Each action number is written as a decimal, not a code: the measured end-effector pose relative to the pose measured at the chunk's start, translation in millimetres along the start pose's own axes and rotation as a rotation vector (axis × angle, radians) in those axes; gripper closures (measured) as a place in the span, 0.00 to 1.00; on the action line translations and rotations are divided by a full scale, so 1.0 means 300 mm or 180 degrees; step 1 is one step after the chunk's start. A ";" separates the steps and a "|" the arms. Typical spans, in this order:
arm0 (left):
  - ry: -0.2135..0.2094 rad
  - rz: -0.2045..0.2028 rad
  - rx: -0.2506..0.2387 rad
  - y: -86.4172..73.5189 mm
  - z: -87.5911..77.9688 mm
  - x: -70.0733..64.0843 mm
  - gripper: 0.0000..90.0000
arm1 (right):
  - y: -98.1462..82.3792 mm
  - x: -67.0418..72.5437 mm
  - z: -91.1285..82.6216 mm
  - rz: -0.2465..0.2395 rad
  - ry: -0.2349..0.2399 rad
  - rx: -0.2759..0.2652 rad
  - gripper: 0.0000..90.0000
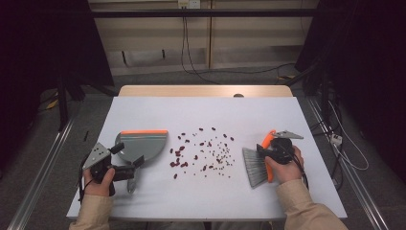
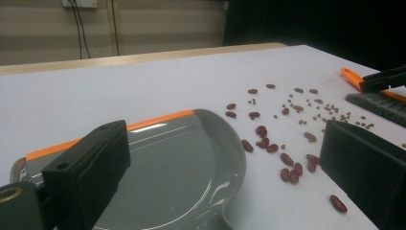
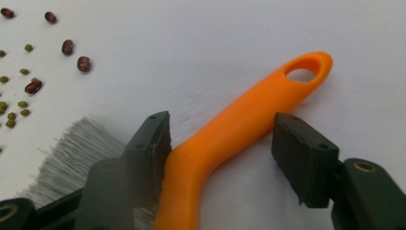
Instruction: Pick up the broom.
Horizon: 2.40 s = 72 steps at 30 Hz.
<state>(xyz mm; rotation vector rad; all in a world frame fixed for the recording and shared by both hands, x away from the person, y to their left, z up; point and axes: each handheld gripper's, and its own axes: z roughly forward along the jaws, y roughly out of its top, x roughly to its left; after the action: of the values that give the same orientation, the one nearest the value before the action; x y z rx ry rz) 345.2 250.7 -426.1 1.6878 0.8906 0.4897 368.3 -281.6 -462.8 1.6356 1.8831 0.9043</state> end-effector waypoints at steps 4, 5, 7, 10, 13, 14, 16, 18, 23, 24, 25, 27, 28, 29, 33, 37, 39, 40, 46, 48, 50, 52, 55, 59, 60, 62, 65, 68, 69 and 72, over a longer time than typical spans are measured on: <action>0.0005 -0.0001 -0.0006 0.000 0.001 -0.001 0.04 | 0.025 0.014 0.008 -0.0098 0.0028 0.0210 0.54; 0.0006 0.0005 -0.0001 0.000 0.000 0.000 0.04 | 0.025 0.014 0.008 -0.0098 0.0028 0.0210 0.54; 0.0012 0.0008 0.0003 0.000 0.000 0.001 0.04 | 0.035 0.013 0.012 -0.0122 0.0108 0.0258 0.59; 0.0010 0.0016 0.0010 0.000 0.000 0.000 0.04 | 0.043 0.020 0.012 -0.0152 0.0208 0.0321 0.70; 0.0003 0.0006 0.0008 -0.001 0.004 -0.003 0.04 | 0.052 0.032 0.015 -0.0238 0.0325 0.0372 0.77; -0.0002 0.0020 0.0018 -0.001 0.005 -0.002 0.04 | 0.062 0.034 0.016 -0.0236 0.0335 0.0436 0.77; -0.0005 0.0016 0.0017 -0.002 0.005 -0.003 0.04 | 0.065 0.031 0.017 -0.0236 0.0355 0.0457 0.76; 0.0004 0.0008 0.0010 -0.001 0.004 -0.002 0.04 | 0.069 0.027 0.015 -0.0233 0.0378 0.0489 0.76; 0.0011 0.0016 0.0024 -0.002 0.003 -0.001 0.04 | 0.073 0.043 0.007 -0.0321 0.0306 0.0526 0.72; 0.0011 0.0014 0.0025 -0.002 0.004 -0.001 0.04 | 0.073 0.043 0.007 -0.0321 0.0306 0.0526 0.72; 0.0008 0.0020 0.0029 -0.002 0.004 -0.001 0.04 | 0.071 0.046 0.012 -0.0356 0.0270 0.0579 0.70; 0.0006 0.0021 0.0031 -0.002 0.005 -0.001 0.04 | 0.068 0.044 0.016 -0.0417 0.0277 0.0573 0.70; 0.0003 0.0034 0.0041 -0.002 0.005 -0.001 0.04 | 0.068 0.040 0.019 -0.0387 0.0296 0.0582 0.72; 0.0001 0.0048 0.0049 -0.002 0.005 -0.002 0.04 | 0.068 0.040 0.019 -0.0387 0.0296 0.0582 0.72; 0.0003 0.0052 0.0052 -0.002 0.007 -0.003 0.04 | 0.078 0.034 0.026 -0.0242 0.0314 0.0678 0.75; 0.0003 0.0049 0.0037 -0.001 0.007 -0.003 0.04 | 0.078 0.029 0.027 -0.0229 0.0344 0.0671 0.75; 0.0001 0.0045 0.0035 0.000 0.006 -0.003 0.04 | 0.078 0.029 0.027 -0.0229 0.0341 0.0670 0.76; 0.0002 0.0028 0.0025 0.000 0.006 -0.004 0.04 | 0.078 0.030 0.027 -0.0229 0.0339 0.0671 0.75; 0.0000 0.0052 0.0008 0.004 0.002 -0.008 0.04 | 0.076 0.038 0.023 -0.0246 0.0280 0.0644 0.76; 0.0003 0.0054 0.0009 0.005 0.002 -0.007 0.04 | 0.077 0.038 0.023 -0.0241 0.0279 0.0646 0.76; 0.0005 0.0057 0.0012 0.005 0.001 -0.007 0.04 | 0.078 0.037 0.022 -0.0210 0.0288 0.0653 0.76; 0.0000 0.0032 -0.0010 0.005 0.001 -0.009 0.04 | 0.079 0.032 0.020 -0.0187 0.0310 0.0644 0.76; 0.0000 0.0051 -0.0019 0.008 -0.003 -0.009 0.04 | 0.080 0.032 0.017 -0.0170 0.0320 0.0631 0.76; 0.0017 0.0049 -0.0025 0.014 -0.007 -0.007 0.04 | 0.090 0.018 -0.009 -0.0099 0.0417 0.0498 0.78; 0.0023 0.0044 -0.0035 0.014 -0.008 -0.007 0.04 | 0.094 0.012 -0.019 -0.0060 0.0440 0.0461 0.78; 0.0024 0.0044 -0.0047 0.018 -0.010 -0.008 0.04 | 0.098 -0.001 -0.044 0.0029 0.0530 0.0332 0.78; 0.0023 0.0042 -0.0071 0.022 -0.011 -0.012 0.04 | 0.105 -0.009 -0.068 0.0090 0.0629 0.0172 0.78; 0.0018 0.0087 -0.0053 0.027 -0.011 -0.016 0.04 | 0.112 -0.011 -0.087 0.0133 0.0717 0.0078 0.79; 0.0024 0.0106 -0.0044 0.028 -0.009 -0.016 0.04 | 0.115 -0.011 -0.096 0.0137 0.0754 0.0033 0.79; 0.0031 0.0105 -0.0052 0.034 -0.003 -0.022 0.04 | 0.120 -0.007 -0.120 0.0111 0.0782 -0.0081 0.79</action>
<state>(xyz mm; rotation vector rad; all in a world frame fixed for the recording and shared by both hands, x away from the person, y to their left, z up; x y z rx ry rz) 343.6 245.3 -415.3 1.6891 0.8646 0.5265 366.4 -287.2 -412.2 1.6078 1.9982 1.1857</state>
